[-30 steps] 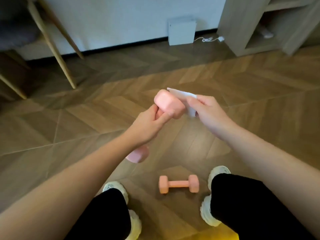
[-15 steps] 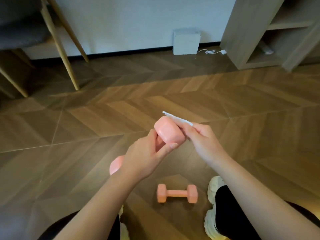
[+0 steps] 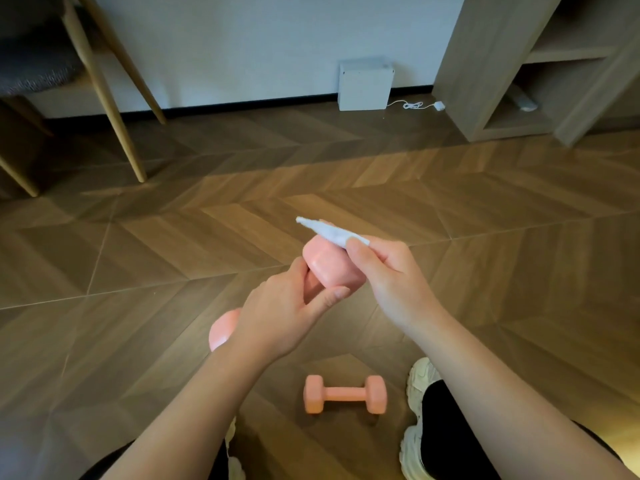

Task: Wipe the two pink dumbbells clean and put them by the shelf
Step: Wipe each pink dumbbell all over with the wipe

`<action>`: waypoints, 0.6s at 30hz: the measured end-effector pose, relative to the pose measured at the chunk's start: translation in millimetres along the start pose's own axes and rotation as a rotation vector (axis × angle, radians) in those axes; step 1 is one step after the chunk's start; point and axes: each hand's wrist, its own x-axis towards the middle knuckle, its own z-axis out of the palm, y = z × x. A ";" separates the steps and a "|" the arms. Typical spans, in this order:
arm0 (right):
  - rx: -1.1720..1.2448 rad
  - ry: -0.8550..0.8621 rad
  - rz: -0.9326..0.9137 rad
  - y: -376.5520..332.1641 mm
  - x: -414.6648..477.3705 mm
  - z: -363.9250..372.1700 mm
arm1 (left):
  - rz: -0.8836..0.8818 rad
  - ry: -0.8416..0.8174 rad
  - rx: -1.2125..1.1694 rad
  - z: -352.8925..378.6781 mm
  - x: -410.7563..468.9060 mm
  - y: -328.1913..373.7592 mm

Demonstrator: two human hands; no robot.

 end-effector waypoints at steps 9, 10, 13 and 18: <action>-0.018 0.021 0.045 0.5 8.2 0.6 | 0.002 -0.011 -0.005 -2.8 0.9 3.4; 0.012 -0.009 0.000 0.0 5.6 -0.6 | -0.005 -0.005 -0.015 -2.4 2.6 1.4; 0.028 -0.014 -0.028 0.3 -0.1 -4.3 | -0.020 0.021 -0.035 -3.3 6.2 -5.1; 0.028 0.021 0.029 -1.5 5.5 -0.7 | -0.012 0.038 -0.053 -1.6 6.1 -3.3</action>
